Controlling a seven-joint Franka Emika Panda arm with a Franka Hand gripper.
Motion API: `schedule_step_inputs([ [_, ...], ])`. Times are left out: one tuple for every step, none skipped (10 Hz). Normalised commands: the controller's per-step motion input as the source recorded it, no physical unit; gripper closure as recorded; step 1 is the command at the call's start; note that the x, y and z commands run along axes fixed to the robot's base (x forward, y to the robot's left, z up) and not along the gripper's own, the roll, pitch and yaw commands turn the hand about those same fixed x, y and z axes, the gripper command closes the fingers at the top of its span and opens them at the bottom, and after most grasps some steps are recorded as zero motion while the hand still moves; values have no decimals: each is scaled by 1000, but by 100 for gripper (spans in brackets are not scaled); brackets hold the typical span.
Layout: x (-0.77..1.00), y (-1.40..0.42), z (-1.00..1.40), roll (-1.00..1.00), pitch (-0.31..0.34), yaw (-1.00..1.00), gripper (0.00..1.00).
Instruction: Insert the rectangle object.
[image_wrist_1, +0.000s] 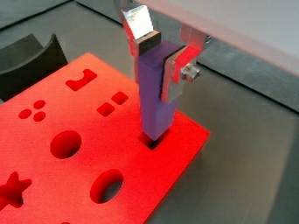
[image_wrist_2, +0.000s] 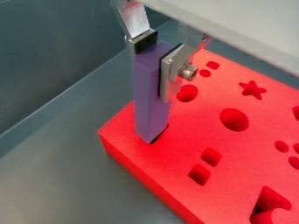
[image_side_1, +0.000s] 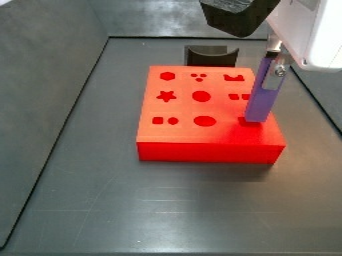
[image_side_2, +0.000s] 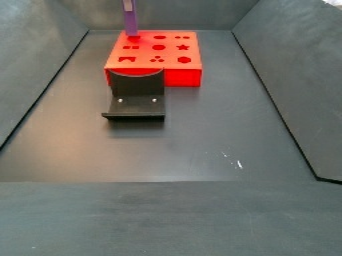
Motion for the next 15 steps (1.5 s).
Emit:
schedule_step_inputs([
  [0,0,-106,0,0,0,100],
  [0,0,-140,0,0,0,100],
  [0,-3,-140,0,0,0,100],
  [20,0,-169,0,0,3,100],
  [43,0,-169,9,0,143,100],
  [83,-11,-94,0,0,217,100],
  [129,-37,-97,0,0,234,100],
  [49,0,-163,9,0,217,100],
  [31,-9,-123,10,0,209,100],
  [0,-74,-69,3,0,117,100],
  [-131,0,-46,0,-21,0,100],
  [-134,0,-20,0,-23,0,100],
  [-109,0,-9,0,-16,0,100],
  [-54,0,0,0,-20,0,100],
  [0,-49,0,0,0,0,100],
])
